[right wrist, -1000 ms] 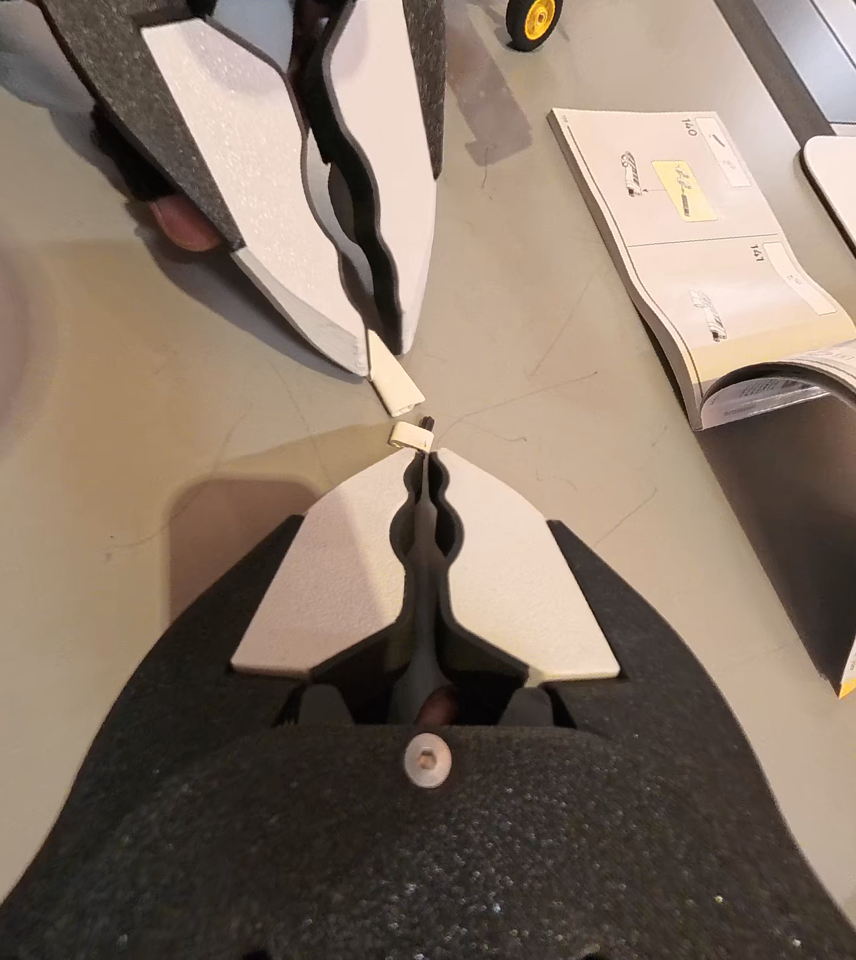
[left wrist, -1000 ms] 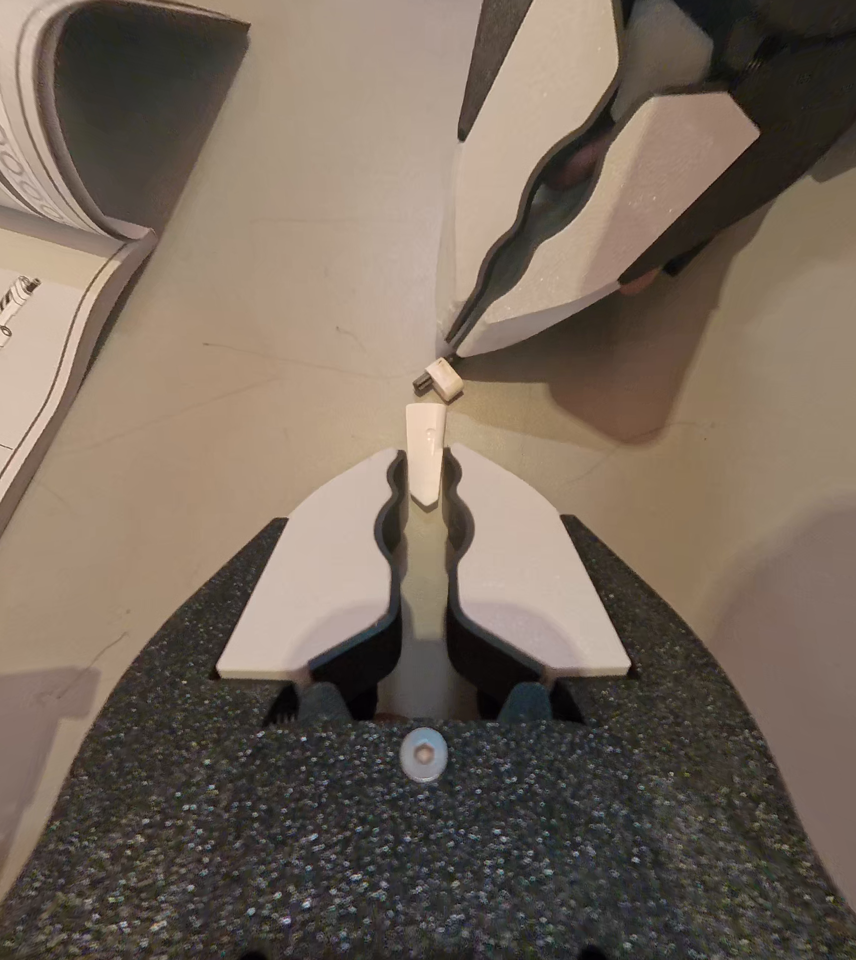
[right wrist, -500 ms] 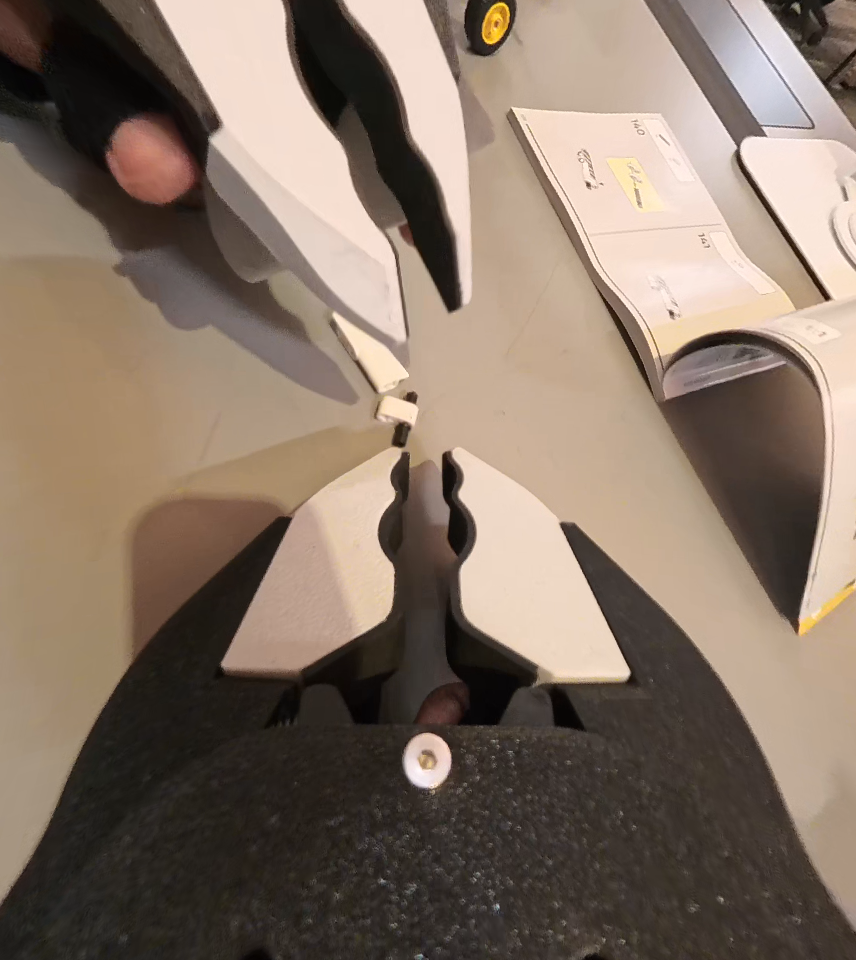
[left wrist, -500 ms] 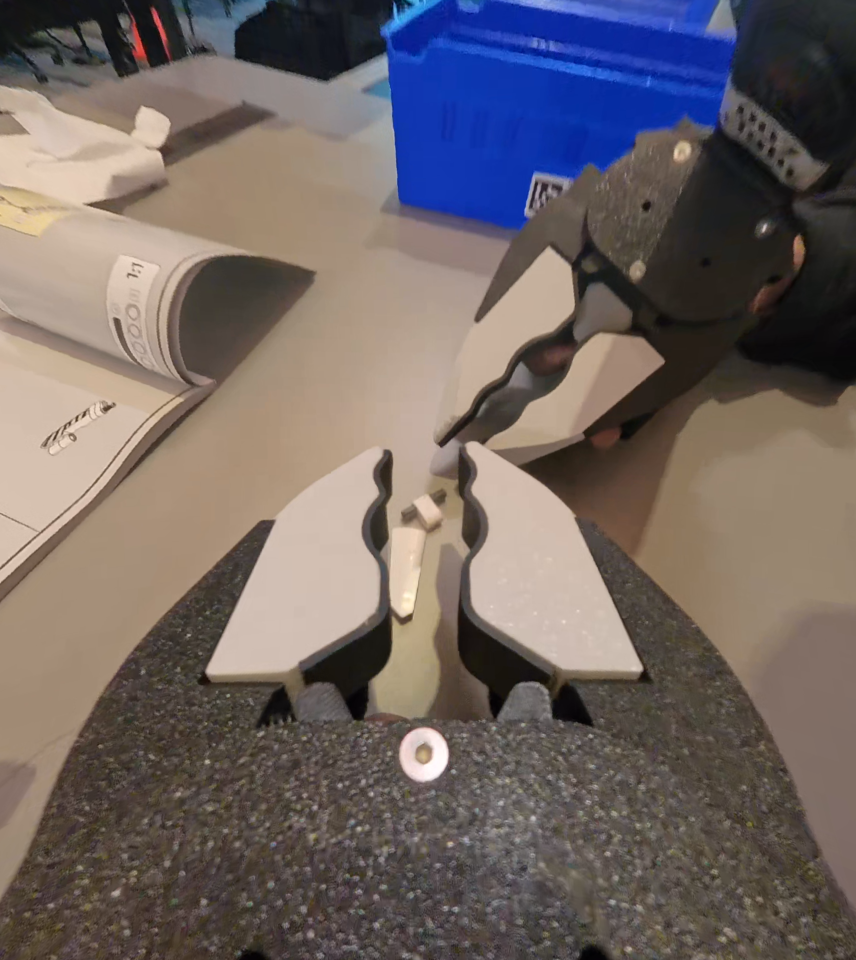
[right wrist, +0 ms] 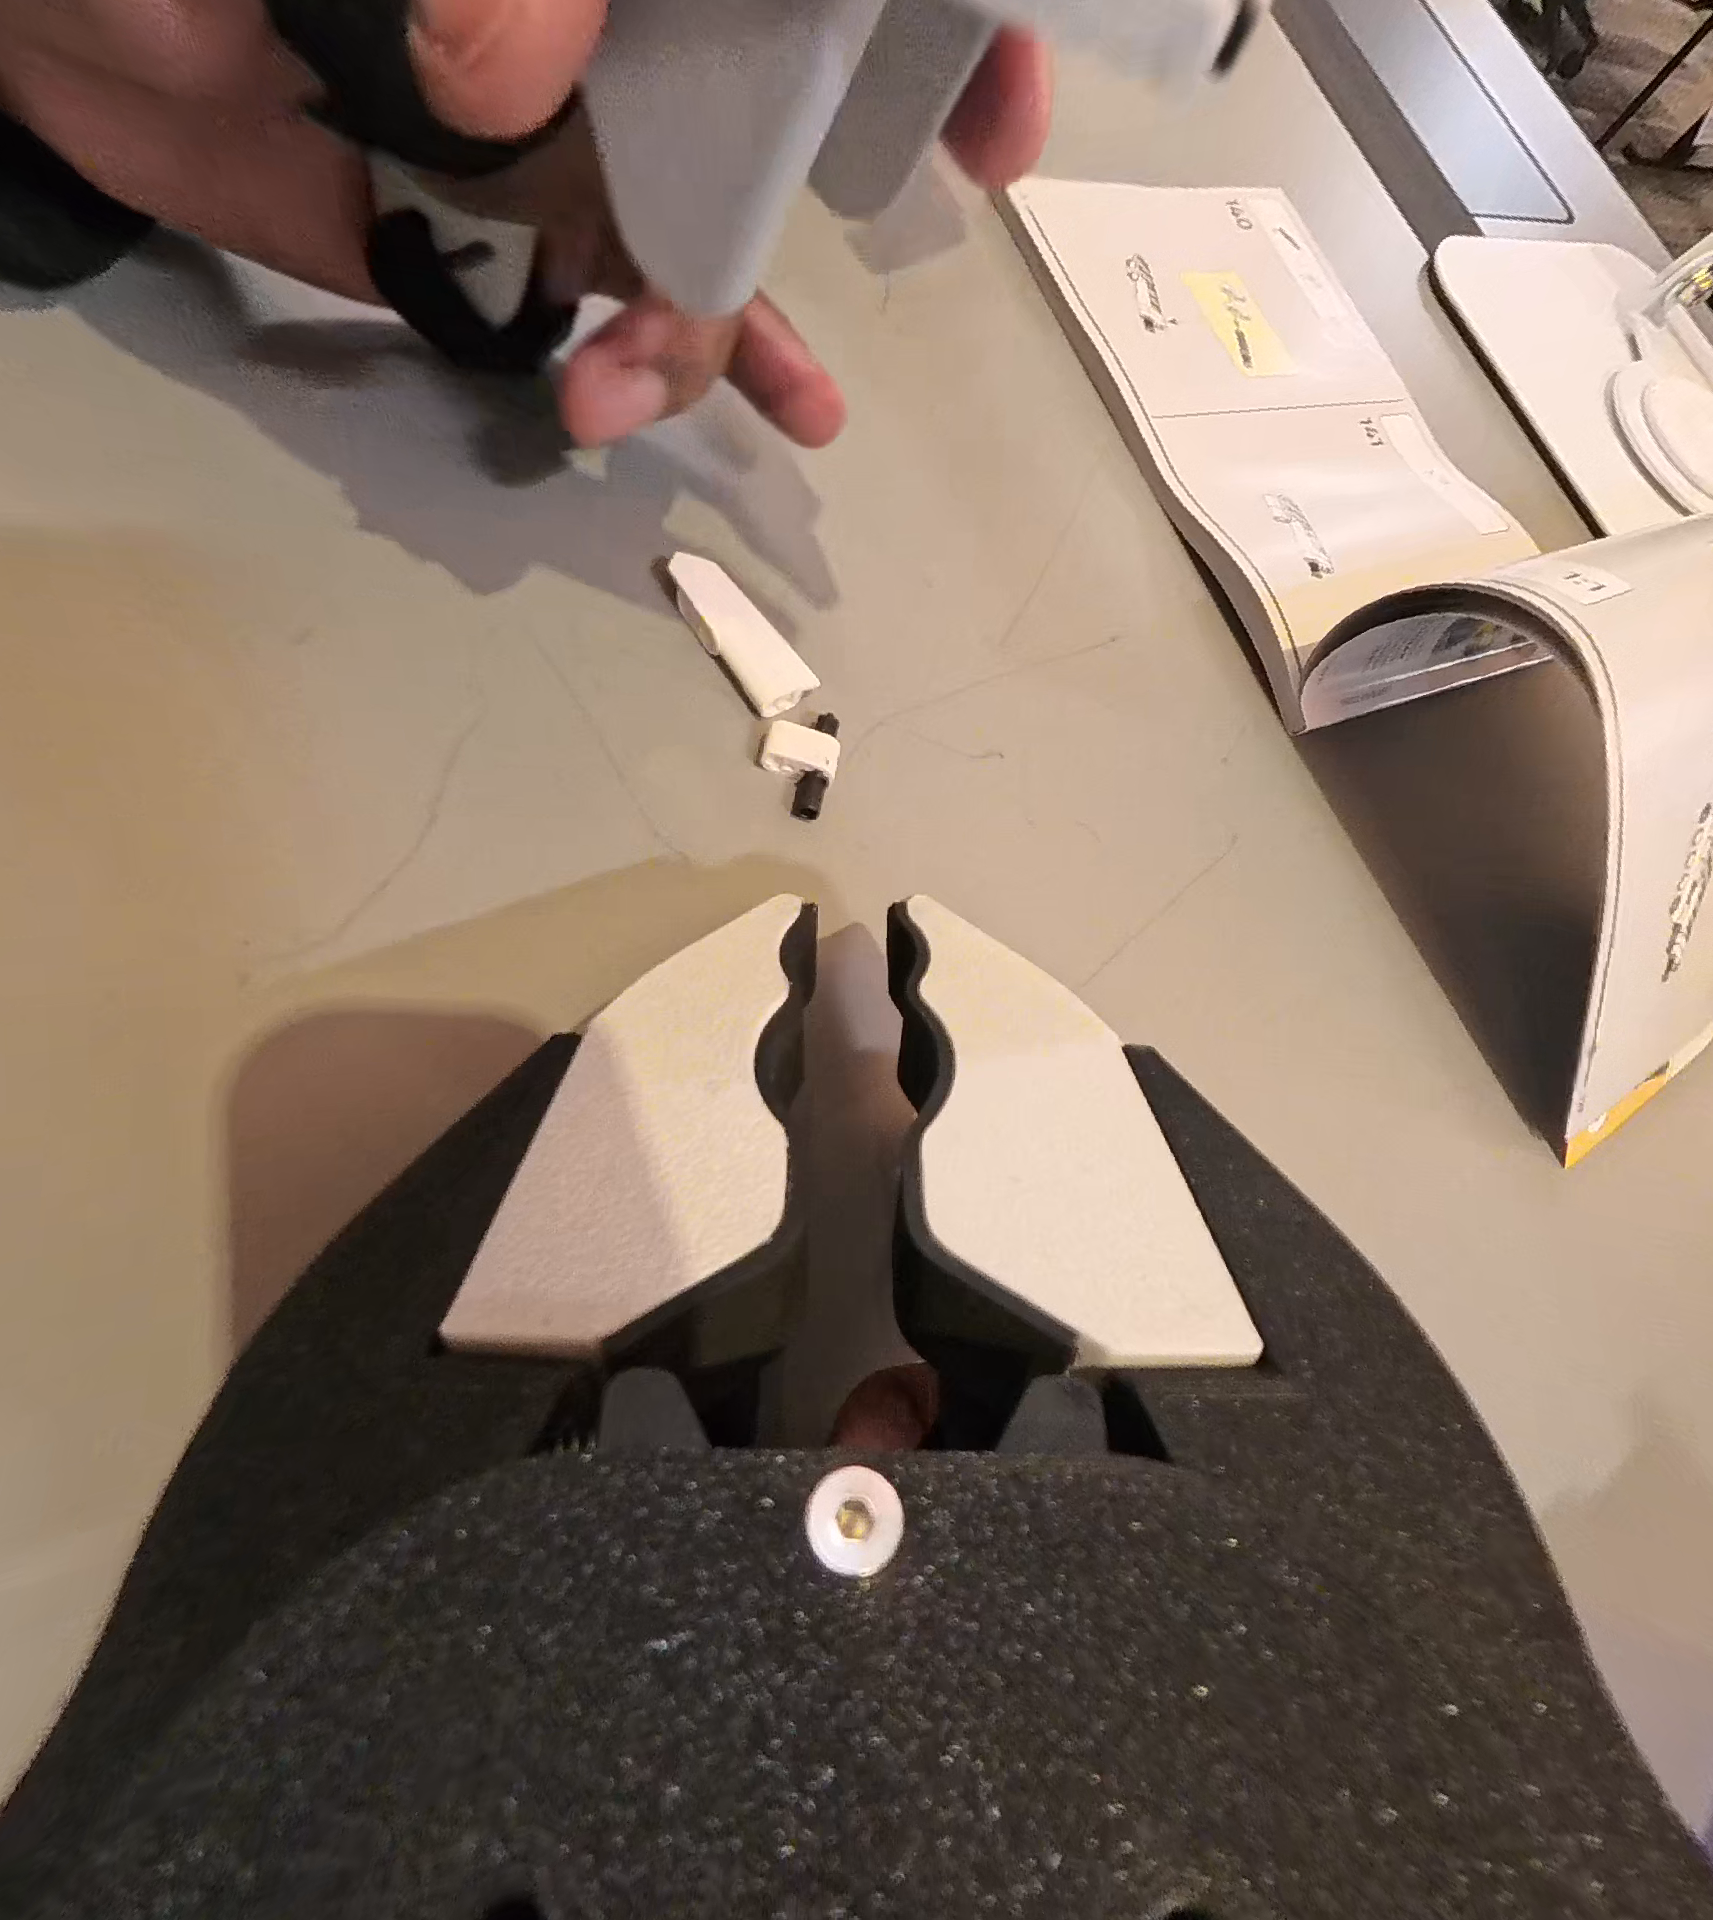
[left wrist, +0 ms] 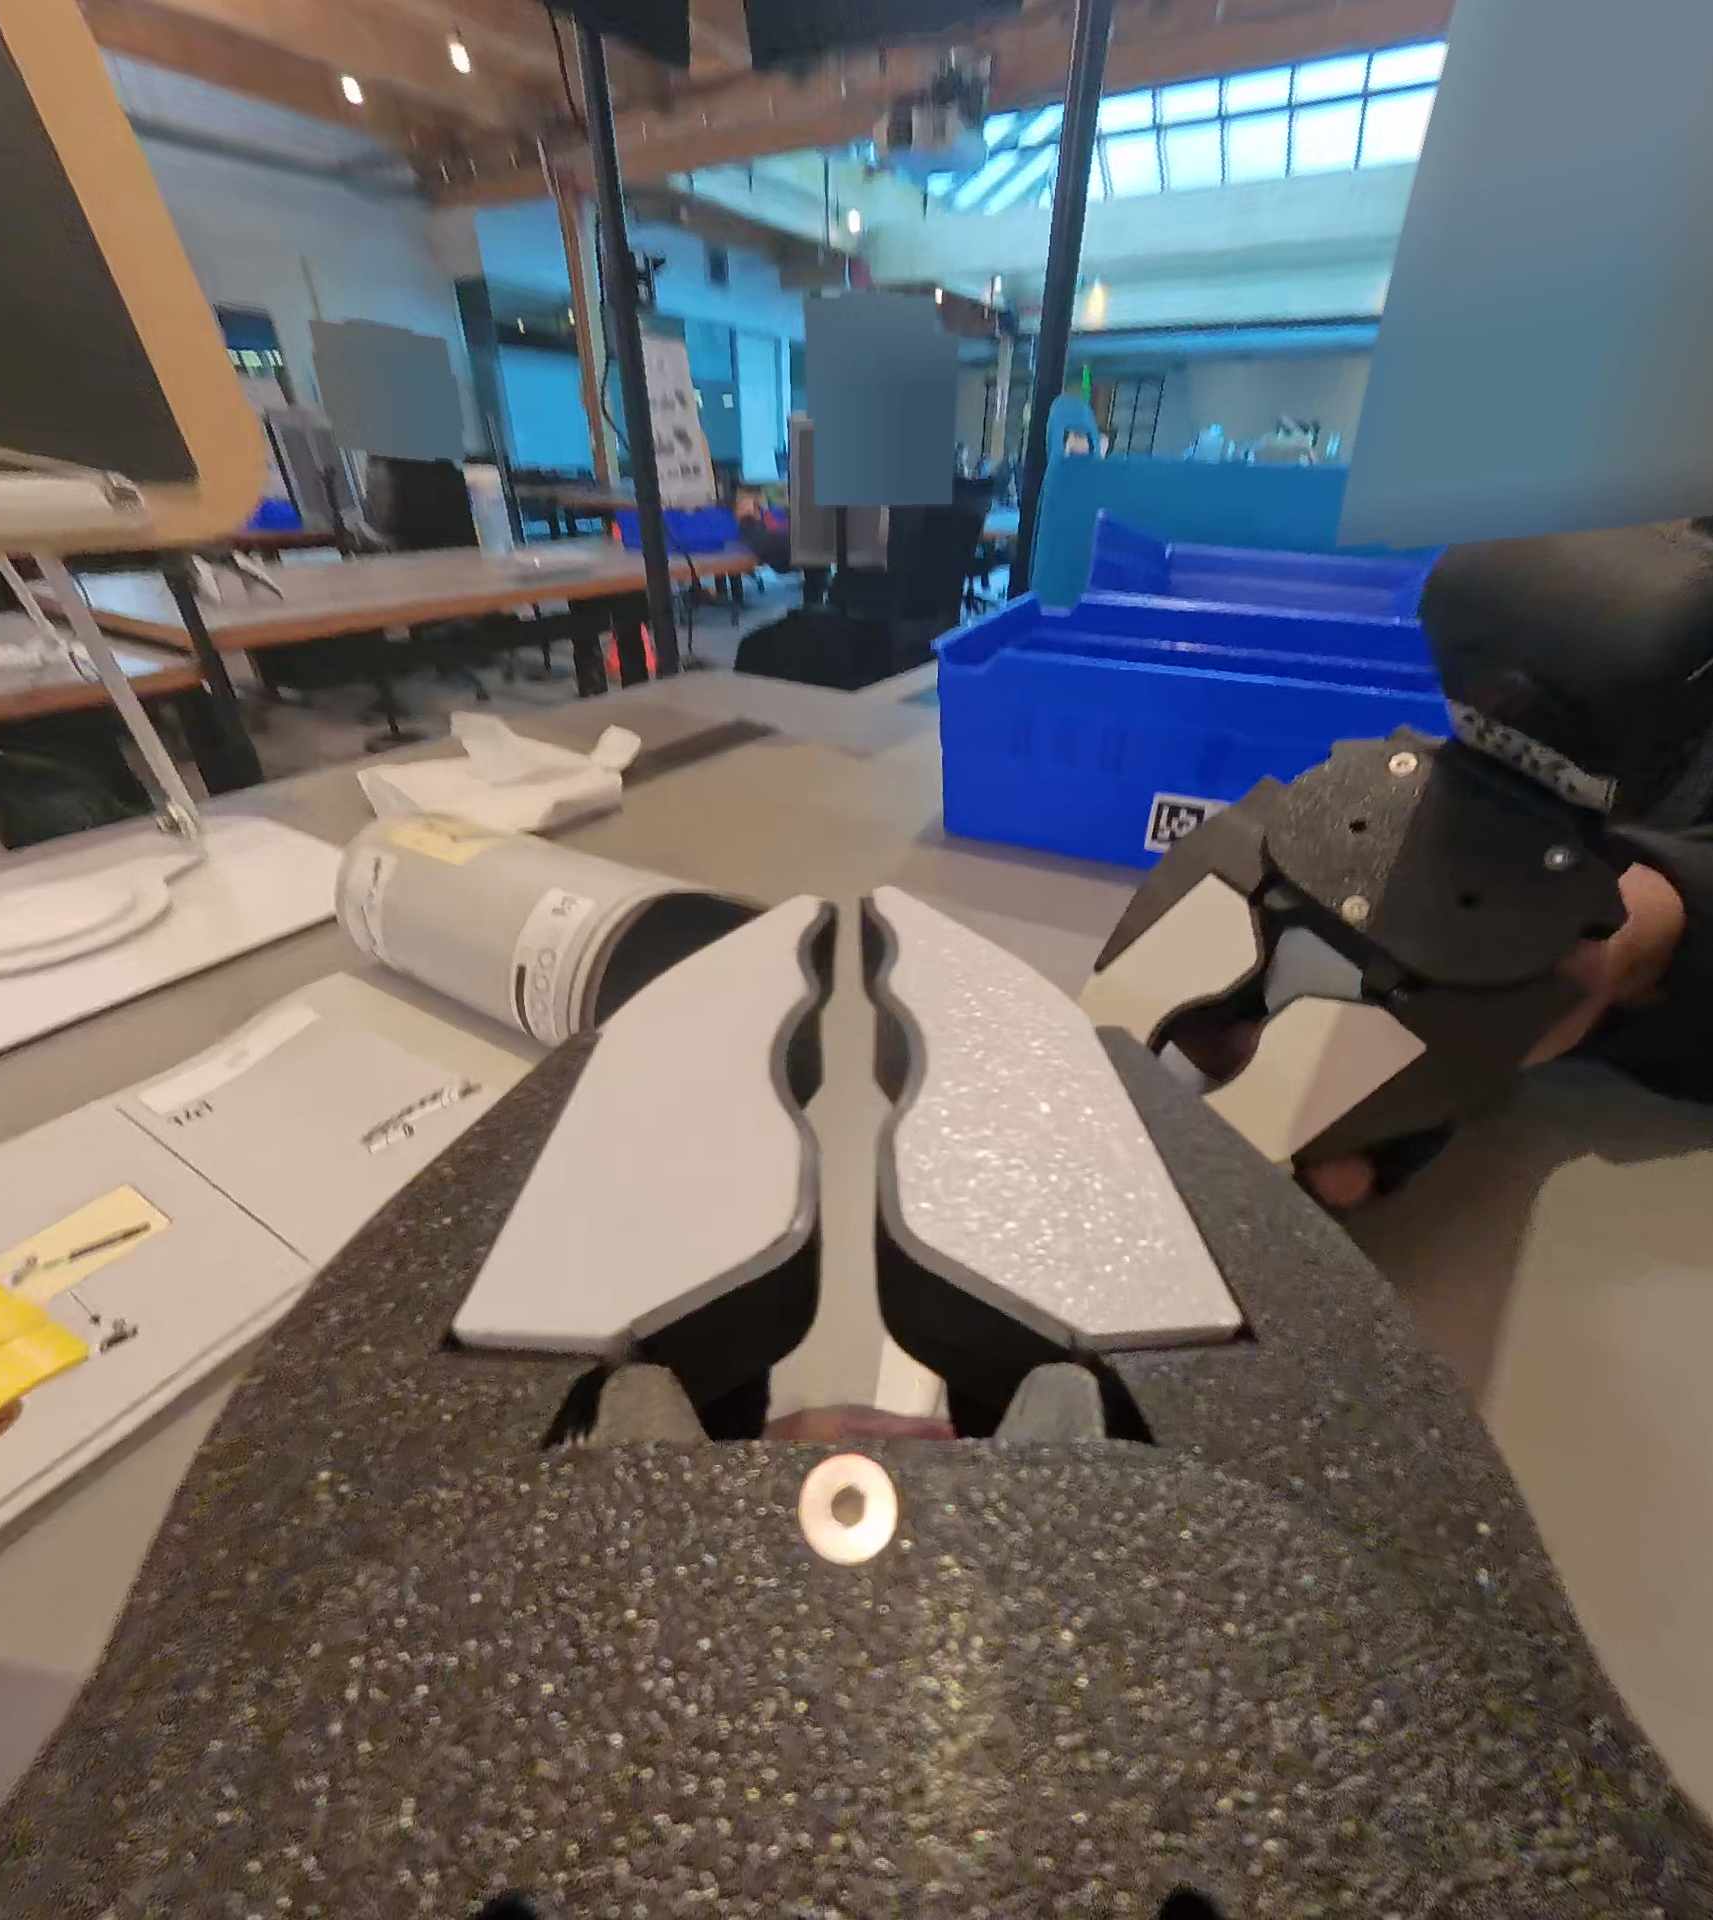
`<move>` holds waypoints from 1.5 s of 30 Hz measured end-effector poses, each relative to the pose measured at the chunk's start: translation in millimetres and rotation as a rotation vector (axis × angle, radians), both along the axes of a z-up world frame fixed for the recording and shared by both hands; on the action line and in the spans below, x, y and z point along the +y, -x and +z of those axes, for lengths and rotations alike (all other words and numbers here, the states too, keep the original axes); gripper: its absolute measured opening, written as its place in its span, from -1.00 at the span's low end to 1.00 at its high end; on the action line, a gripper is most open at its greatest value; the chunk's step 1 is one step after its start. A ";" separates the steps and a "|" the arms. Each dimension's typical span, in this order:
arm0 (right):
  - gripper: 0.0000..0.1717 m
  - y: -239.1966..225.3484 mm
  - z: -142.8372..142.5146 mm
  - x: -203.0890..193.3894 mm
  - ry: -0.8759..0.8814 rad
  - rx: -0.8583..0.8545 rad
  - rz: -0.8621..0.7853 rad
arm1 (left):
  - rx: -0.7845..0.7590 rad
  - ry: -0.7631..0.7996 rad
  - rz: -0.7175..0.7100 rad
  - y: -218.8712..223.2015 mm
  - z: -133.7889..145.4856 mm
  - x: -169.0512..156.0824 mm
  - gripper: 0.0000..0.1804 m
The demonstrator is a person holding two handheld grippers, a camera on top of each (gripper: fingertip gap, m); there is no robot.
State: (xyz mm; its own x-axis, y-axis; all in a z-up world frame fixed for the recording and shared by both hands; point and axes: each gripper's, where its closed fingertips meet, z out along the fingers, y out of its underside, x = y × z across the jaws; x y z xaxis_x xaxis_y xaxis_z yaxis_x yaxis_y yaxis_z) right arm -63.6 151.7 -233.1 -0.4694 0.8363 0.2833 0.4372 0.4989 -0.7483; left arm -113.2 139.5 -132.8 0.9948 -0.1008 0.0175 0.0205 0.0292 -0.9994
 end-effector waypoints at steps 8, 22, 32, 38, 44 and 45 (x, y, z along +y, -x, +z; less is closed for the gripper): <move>-0.85 1.1 -1.1 0.3 -0.005 -0.005 -0.006 | 0.005 -0.157 0.080 10.9 25.5 1.2 -1.00; -0.83 -8.4 -1.8 1.3 -0.001 -0.045 -0.021 | 0.037 0.199 0.100 25.4 -31.7 8.3 -0.79; -0.83 -133.4 100.5 17.2 0.164 -0.043 0.032 | -0.011 0.239 0.081 26.6 -37.4 9.3 -0.79; -0.83 -185.2 107.4 240.7 -0.300 -0.239 -0.379 | 0.020 0.267 0.075 23.0 -41.7 11.7 -0.79; -0.78 -218.0 19.3 299.8 -0.455 -0.764 -0.216 | 0.051 0.263 0.060 16.7 -41.6 8.1 -0.79; -0.76 -219.2 13.3 299.7 -0.485 -0.794 -0.193 | 0.048 0.262 0.058 16.4 -41.3 7.2 -0.79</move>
